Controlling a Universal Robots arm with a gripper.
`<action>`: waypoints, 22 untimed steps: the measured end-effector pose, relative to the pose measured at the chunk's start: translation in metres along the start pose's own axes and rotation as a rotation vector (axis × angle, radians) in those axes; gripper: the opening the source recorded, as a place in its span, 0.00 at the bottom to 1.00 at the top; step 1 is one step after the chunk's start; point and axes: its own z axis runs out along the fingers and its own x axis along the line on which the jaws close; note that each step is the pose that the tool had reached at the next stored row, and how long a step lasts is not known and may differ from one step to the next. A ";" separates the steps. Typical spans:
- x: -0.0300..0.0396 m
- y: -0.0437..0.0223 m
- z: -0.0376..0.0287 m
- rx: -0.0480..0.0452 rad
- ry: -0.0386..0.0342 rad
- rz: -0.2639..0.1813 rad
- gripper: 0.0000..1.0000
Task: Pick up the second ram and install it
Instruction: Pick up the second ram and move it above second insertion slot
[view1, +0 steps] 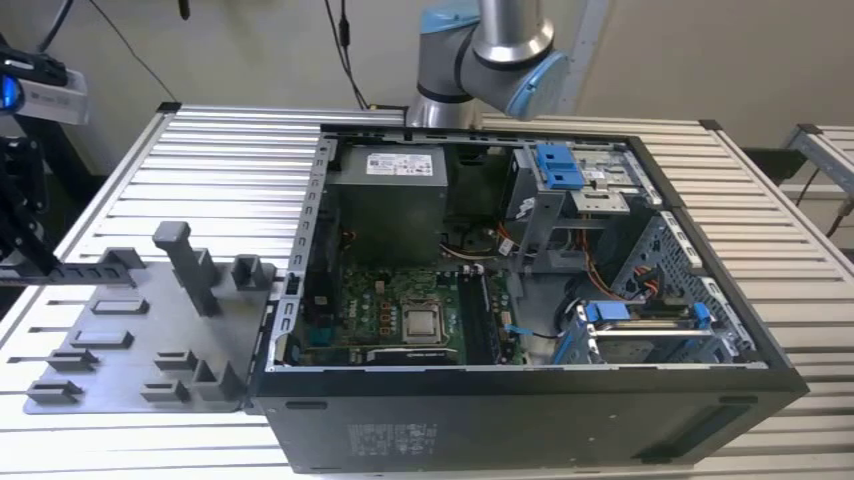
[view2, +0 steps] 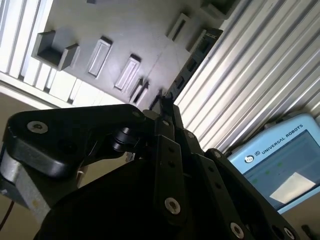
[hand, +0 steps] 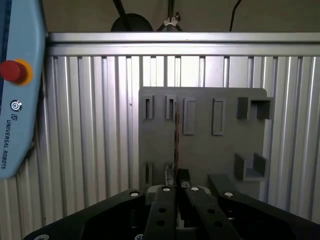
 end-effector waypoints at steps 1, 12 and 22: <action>0.0000 0.0000 -0.0008 0.0001 0.0000 0.000 0.14; 0.0000 -0.0002 -0.0118 0.0000 0.0000 0.000 0.14; 0.0001 -0.0004 -0.0218 0.0000 0.0000 0.000 0.14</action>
